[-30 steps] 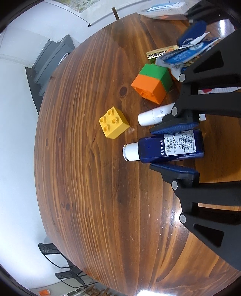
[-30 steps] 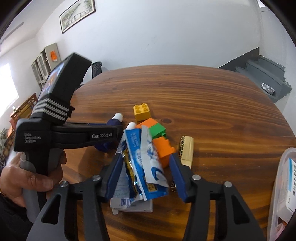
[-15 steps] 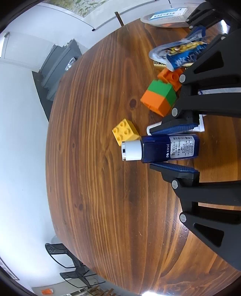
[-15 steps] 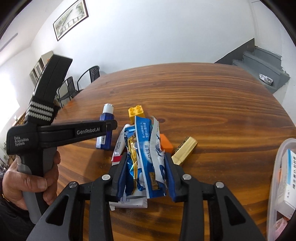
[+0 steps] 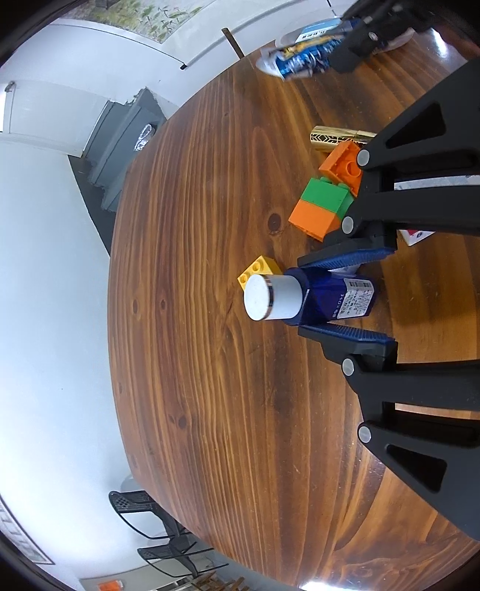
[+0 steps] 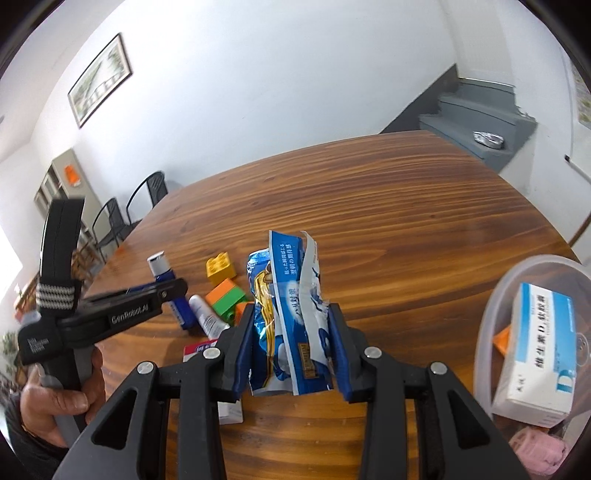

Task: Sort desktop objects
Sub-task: 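Grasp the snack packets with the right tool while the left tool lifts the bottle, then carry both items over the bowl and open the right tool to drop the packets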

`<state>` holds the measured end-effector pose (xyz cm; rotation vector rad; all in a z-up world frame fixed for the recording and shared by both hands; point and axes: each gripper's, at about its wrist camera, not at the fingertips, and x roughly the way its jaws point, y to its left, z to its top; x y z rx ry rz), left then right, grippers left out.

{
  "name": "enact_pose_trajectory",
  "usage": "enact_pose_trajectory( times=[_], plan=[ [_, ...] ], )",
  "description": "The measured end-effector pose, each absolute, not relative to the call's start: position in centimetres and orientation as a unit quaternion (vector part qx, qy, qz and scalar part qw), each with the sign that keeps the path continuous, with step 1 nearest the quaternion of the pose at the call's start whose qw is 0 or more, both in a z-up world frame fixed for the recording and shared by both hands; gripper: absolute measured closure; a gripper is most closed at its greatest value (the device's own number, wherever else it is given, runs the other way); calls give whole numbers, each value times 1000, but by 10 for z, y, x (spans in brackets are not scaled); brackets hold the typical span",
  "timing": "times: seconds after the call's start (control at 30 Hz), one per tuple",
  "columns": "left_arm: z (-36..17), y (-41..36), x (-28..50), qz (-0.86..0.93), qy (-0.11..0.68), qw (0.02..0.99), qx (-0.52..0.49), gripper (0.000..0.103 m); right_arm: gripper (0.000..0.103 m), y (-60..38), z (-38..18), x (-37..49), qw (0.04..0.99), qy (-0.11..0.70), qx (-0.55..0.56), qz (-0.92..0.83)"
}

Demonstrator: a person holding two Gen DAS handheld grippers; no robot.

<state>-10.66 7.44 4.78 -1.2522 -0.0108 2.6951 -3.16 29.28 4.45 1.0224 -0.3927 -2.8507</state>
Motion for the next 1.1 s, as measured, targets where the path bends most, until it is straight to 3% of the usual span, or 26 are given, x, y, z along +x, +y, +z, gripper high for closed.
enact_pose_trajectory(
  times=[0.37,0.47,0.87,1.1],
  plan=[
    [22,68,-118,900,-14,71,-431,71,62,315,54,-21,20,-159,316,-935],
    [23,67,-118,900,-21,75,-429,76,62,321,58,-19,9,-170,308,-936],
    [16,69,-120,898,1,68,-435,74,62,358,66,-4,-62,-214,289,-931],
    [23,62,-118,899,-26,71,-432,79,62,387,71,9,-126,-230,286,-922]
  ],
)
